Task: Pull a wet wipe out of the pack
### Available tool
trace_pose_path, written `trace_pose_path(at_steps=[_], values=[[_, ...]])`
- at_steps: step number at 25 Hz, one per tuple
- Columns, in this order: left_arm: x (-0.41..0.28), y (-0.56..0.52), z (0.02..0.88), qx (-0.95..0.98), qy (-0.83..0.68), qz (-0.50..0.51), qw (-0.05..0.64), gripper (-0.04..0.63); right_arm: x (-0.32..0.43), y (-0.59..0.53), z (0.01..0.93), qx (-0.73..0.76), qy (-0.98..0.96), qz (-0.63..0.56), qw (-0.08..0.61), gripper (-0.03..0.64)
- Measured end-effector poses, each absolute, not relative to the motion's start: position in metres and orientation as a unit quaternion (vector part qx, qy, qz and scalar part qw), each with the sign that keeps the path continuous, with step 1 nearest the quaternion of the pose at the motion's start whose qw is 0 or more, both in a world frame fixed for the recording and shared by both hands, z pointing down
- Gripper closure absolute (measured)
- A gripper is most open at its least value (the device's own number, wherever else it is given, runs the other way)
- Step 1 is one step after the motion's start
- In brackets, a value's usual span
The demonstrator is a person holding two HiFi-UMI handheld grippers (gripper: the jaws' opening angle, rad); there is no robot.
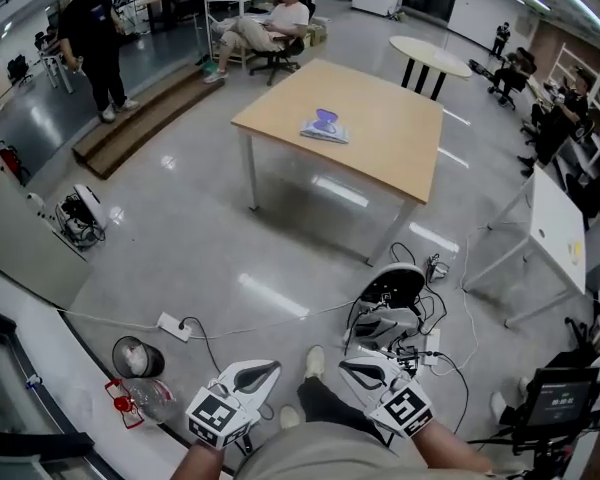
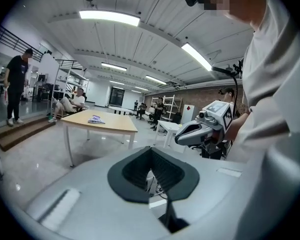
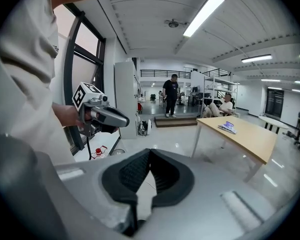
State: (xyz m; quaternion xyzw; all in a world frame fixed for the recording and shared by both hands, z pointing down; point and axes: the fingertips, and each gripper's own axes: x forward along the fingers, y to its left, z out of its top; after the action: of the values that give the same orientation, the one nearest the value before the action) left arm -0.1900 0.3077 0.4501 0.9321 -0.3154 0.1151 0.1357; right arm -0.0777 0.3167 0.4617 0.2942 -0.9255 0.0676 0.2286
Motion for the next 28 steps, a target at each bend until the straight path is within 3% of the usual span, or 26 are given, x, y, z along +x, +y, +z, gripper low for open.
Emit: trace_pose_path(at_steps=[5,11,17,22,28], values=[[-0.182,0.248,0.445,0.926,-0.323,0.131,0.142,0.589,-0.073,0.249,0.458,0.283,-0.931,0.074,0.217,0.614],[-0.156,0.141,0.413,0.928,-0.334,0.136,0.095,0.589,-0.048,0.145,0.437,0.284,-0.939,0.043,0.189,0.614],[-0.108,0.036,0.429,0.923,-0.337,0.144,0.116,0.589,0.002,0.038,0.460,0.286,-0.935,0.072,0.195,0.614],[-0.115,0.028,0.423,0.926,-0.328,0.149,0.115,0.589,-0.008,0.026,0.453,0.294,-0.934,0.067,0.190,0.615],[-0.093,-0.069,0.439,0.930,-0.310,0.158,0.120,0.589,0.011,-0.063,0.476,0.305,-0.926,0.084,0.206,0.614]])
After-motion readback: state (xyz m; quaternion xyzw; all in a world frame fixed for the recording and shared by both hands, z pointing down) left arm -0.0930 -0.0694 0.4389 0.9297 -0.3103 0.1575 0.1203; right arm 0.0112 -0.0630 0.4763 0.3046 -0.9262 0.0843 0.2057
